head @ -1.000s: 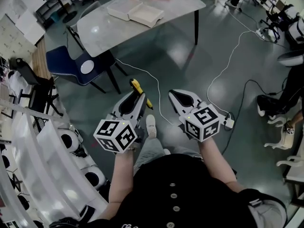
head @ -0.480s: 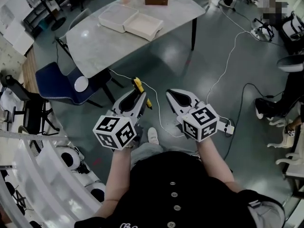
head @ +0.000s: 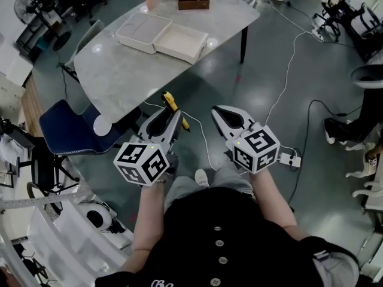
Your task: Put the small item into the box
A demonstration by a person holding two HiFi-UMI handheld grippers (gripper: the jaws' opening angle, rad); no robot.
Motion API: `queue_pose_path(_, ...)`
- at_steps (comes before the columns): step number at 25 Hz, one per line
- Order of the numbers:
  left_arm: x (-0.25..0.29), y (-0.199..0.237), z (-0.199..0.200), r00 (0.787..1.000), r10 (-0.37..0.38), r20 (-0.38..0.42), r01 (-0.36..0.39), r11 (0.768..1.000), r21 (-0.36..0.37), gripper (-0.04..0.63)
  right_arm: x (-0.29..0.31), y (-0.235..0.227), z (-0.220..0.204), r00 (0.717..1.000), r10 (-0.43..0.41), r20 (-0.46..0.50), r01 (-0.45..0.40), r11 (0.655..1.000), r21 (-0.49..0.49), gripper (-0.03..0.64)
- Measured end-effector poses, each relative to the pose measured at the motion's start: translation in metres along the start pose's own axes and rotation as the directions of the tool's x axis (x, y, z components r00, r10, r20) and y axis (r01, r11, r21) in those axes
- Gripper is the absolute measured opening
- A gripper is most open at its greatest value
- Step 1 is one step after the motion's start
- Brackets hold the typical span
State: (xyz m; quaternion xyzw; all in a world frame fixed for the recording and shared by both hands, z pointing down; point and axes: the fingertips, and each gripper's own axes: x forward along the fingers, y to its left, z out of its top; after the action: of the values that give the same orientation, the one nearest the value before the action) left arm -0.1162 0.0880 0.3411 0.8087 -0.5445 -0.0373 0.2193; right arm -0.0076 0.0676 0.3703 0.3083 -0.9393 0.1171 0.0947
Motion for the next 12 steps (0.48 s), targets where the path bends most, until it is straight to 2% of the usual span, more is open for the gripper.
queue_pose_path(7,0.019,0.020,-0.003,1.000,-0.011,-0.015,0.010,0.999,-0.039,0.126,0.026,-0.010,0.001,0.999,0.006,-0.033,-0.006,1.000,-0.013,0.003)
queue_pose_path(12,0.026,0.038,0.000,1.000,0.021,-0.015,-0.021,0.999,-0.050,0.126,0.054,-0.015,0.005,0.998,0.047,-0.037,-0.048,0.999,-0.018,0.003)
